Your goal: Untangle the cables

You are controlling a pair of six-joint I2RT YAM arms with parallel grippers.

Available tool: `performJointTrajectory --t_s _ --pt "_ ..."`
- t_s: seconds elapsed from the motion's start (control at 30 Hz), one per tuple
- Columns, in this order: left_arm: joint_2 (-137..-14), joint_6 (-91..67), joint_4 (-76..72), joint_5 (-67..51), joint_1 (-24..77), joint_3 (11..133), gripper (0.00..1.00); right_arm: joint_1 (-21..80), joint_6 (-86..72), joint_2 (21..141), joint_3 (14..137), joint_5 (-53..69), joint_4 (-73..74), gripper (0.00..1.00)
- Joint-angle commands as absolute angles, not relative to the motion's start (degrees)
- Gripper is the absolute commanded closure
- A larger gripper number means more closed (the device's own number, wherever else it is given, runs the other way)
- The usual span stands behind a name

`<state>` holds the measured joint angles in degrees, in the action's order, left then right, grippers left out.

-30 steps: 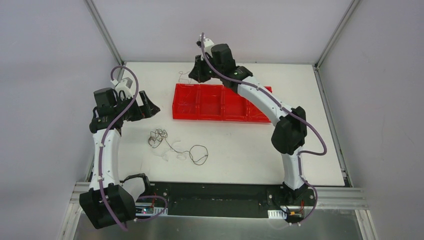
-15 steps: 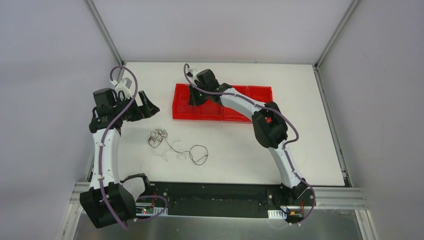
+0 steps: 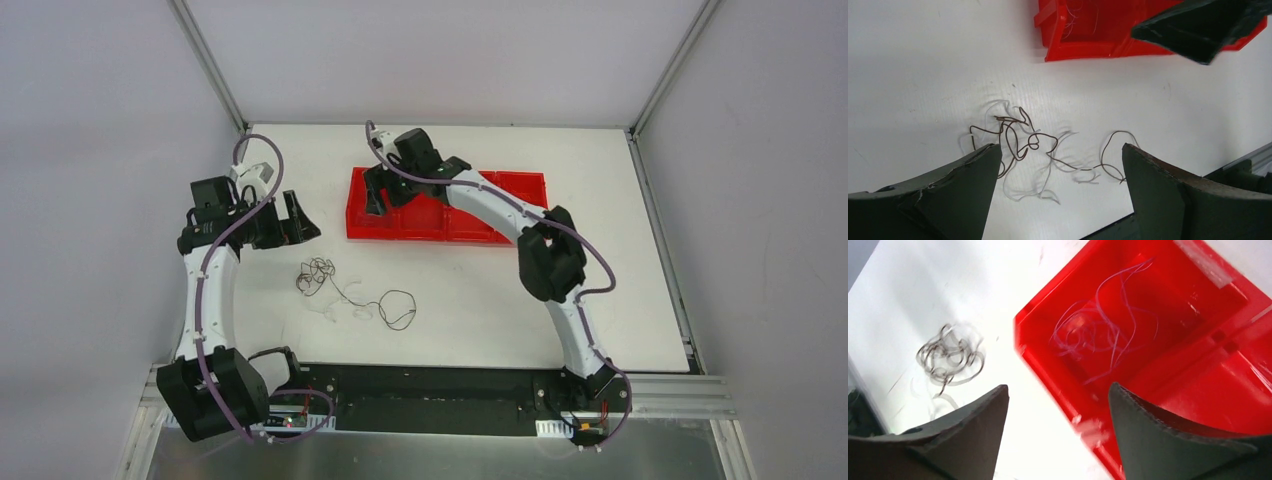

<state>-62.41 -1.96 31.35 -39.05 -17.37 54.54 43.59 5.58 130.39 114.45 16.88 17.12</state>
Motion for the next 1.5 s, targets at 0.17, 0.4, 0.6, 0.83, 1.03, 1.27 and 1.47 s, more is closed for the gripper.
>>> performJointTrajectory --t_s 0.17,0.4,0.6,0.83,1.03,1.27,1.47 --pt "-75.4 28.8 54.4 -39.0 -18.0 62.3 0.10 44.4 20.4 109.3 102.5 27.4 37.1 0.24" --pt "-84.7 27.7 54.5 -39.7 -17.9 62.4 0.25 48.7 21.0 107.3 91.8 26.2 40.5 0.27" --pt "-90.7 18.1 48.3 -41.2 -17.9 61.4 0.39 54.5 17.0 108.2 85.9 20.8 30.1 0.27" --pt "-92.8 12.3 42.6 -40.8 -17.8 58.9 0.54 60.4 15.5 116.7 90.4 13.0 24.3 0.29" --pt "-95.2 9.5 40.9 -42.6 -17.7 59.0 0.63 64.3 17.7 124.3 96.9 7.4 22.1 0.29" --pt "-94.2 8.0 40.8 -44.3 -17.7 59.2 0.83 65.4 20.5 126.9 97.1 3.3 23.5 0.49" --pt "-81.9 5.3 42.6 -48.3 -17.7 61.1 1.00 63.4 24.0 117.7 84.4 2.2 26.8 1.00"
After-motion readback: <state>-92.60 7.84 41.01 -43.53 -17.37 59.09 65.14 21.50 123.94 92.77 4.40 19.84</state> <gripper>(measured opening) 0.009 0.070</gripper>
